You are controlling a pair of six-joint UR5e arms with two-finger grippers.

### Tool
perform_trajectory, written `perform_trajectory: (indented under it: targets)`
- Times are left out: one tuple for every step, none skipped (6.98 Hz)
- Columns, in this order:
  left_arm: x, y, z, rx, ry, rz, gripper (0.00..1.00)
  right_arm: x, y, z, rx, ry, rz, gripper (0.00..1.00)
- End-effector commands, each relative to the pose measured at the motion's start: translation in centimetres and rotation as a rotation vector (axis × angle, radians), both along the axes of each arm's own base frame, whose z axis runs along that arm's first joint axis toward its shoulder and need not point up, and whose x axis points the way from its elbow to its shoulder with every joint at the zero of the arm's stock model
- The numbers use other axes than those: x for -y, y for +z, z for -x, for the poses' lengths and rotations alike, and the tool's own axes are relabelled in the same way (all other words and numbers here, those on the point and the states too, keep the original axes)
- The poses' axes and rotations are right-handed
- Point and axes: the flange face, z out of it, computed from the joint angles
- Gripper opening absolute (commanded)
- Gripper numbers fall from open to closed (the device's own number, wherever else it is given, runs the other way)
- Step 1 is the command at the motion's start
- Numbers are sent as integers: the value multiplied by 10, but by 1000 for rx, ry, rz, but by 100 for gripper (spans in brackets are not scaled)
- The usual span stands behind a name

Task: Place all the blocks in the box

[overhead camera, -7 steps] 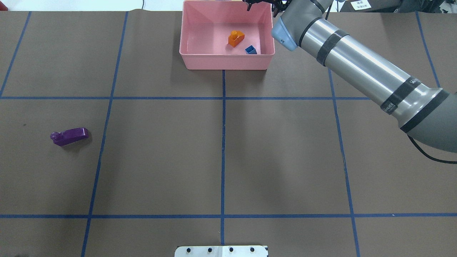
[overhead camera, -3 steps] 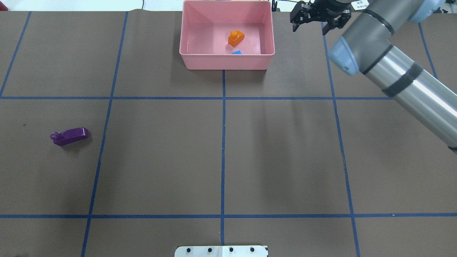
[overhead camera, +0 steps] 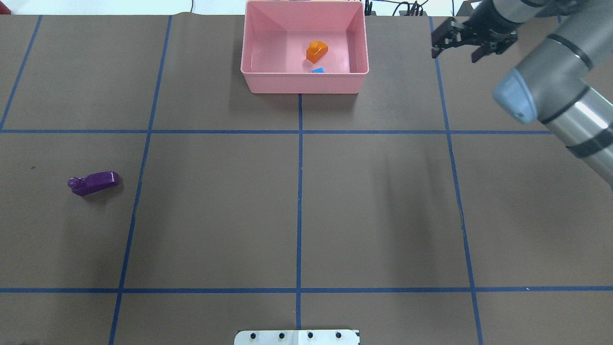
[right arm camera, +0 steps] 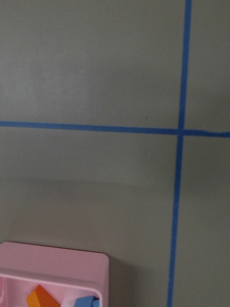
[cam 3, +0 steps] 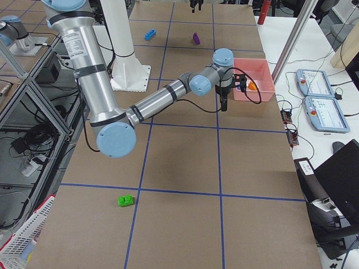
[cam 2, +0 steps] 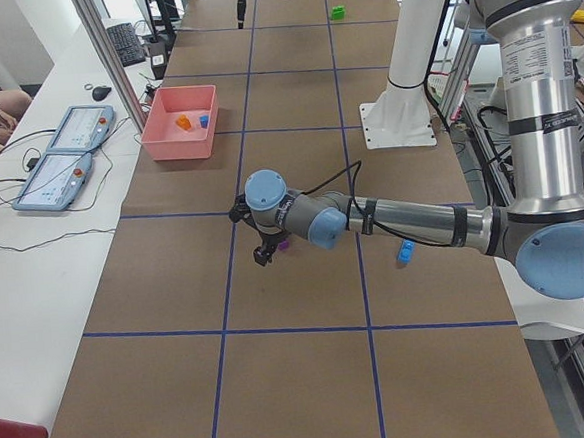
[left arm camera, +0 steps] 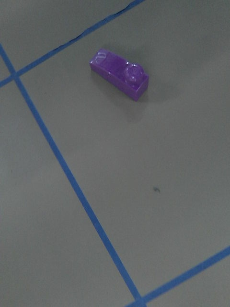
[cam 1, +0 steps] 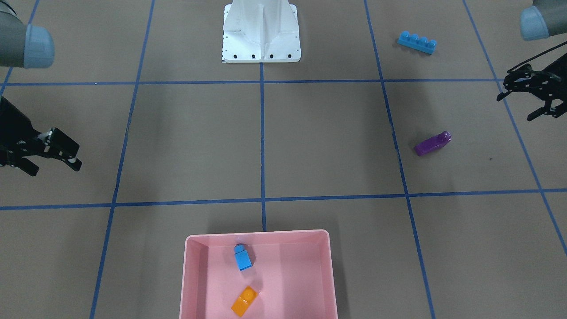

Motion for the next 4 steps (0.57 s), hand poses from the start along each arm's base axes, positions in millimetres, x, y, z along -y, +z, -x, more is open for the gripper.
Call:
perform_trajectory:
  targets:
    - [-20,-9,-90,64,21,-97,100,-108,45,-60,-43,-49,-13,100]
    - [-30,-8,-118,97,51,-133,100,-140,62,-76,-72,-76,-11,100]
    - [-34,-8,-132,115,72,-159,100,-165,84,-87,-73,-90,-32,100]
    - [-33,-10,-135,112,76,-167,100,-176,96,-92,-66,-91,-48,100]
